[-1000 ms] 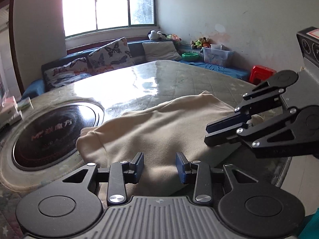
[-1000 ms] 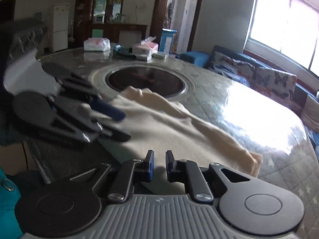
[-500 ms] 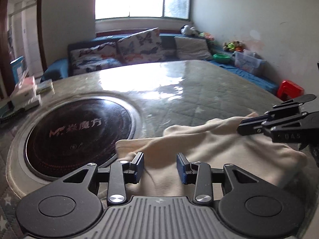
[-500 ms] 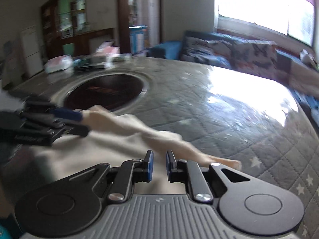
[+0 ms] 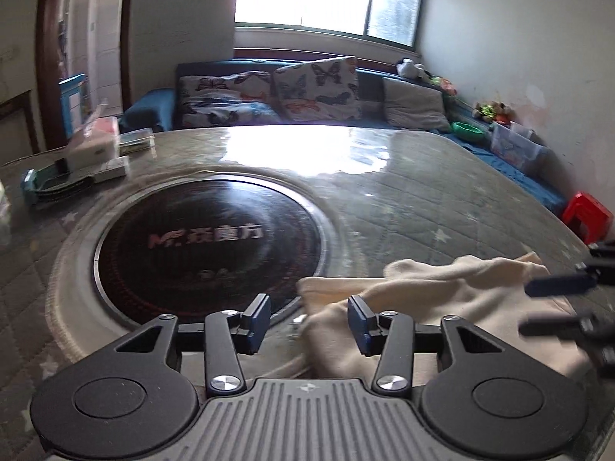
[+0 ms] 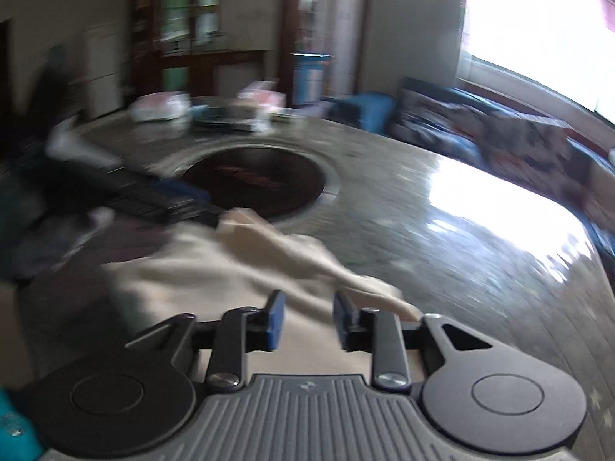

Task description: Fold clothes

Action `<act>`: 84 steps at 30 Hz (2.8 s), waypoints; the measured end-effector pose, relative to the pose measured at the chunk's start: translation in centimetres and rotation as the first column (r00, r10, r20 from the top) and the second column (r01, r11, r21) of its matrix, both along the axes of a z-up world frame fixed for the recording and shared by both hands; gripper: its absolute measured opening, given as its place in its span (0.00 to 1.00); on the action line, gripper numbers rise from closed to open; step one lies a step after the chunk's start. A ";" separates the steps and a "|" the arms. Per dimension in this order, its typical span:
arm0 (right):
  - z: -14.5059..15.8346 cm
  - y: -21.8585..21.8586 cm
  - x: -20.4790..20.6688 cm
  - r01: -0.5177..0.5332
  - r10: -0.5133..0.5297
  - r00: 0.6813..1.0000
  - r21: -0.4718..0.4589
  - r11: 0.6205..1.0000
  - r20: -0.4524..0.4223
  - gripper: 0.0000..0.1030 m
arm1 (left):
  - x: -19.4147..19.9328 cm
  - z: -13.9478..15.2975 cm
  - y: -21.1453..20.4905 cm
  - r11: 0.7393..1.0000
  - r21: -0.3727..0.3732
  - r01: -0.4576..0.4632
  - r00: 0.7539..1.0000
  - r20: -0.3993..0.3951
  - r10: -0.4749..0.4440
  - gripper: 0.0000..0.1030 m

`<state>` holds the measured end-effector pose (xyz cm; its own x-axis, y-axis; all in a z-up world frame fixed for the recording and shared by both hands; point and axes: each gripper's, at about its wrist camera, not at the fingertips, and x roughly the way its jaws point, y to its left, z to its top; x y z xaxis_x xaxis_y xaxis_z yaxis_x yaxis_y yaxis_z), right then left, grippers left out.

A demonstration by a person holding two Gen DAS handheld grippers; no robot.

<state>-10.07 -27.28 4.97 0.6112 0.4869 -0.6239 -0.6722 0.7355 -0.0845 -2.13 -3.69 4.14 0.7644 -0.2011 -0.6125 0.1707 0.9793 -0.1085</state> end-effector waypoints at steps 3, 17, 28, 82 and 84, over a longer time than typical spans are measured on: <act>0.1 2.8 -1.7 -0.124 0.124 0.992 -0.021 0.992 0.018 0.40 | -0.7 0.2 0.8 1.000 -0.002 -0.019 1.000 0.003 0.019 0.64; -2.8 11.2 -5.0 -0.330 0.347 0.935 -0.176 0.927 0.074 0.45 | -3.4 -0.1 4.4 0.993 -0.085 -0.083 0.997 -0.009 0.083 1.00; -3.8 12.5 -4.4 -0.251 0.265 0.962 -0.173 0.952 0.063 0.19 | -3.7 -0.7 4.5 0.962 -0.265 -0.065 0.992 -0.120 0.034 1.00; -3.3 -13.7 1.5 0.443 -0.434 0.896 0.292 0.848 -0.098 0.09 | 1.2 1.7 -3.1 0.940 -0.318 -0.123 0.974 -0.219 0.053 0.15; -2.3 -14.5 1.3 0.453 -0.454 0.888 0.298 0.840 -0.069 0.09 | 1.9 2.3 -4.8 0.946 -0.312 -0.083 0.979 -0.204 0.019 0.15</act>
<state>-8.75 -41.80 2.71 0.8117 0.3159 -0.4912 -0.2572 0.9485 0.1850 -0.20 -8.45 6.46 0.6506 -0.3737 -0.6612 0.0654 0.8949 -0.4414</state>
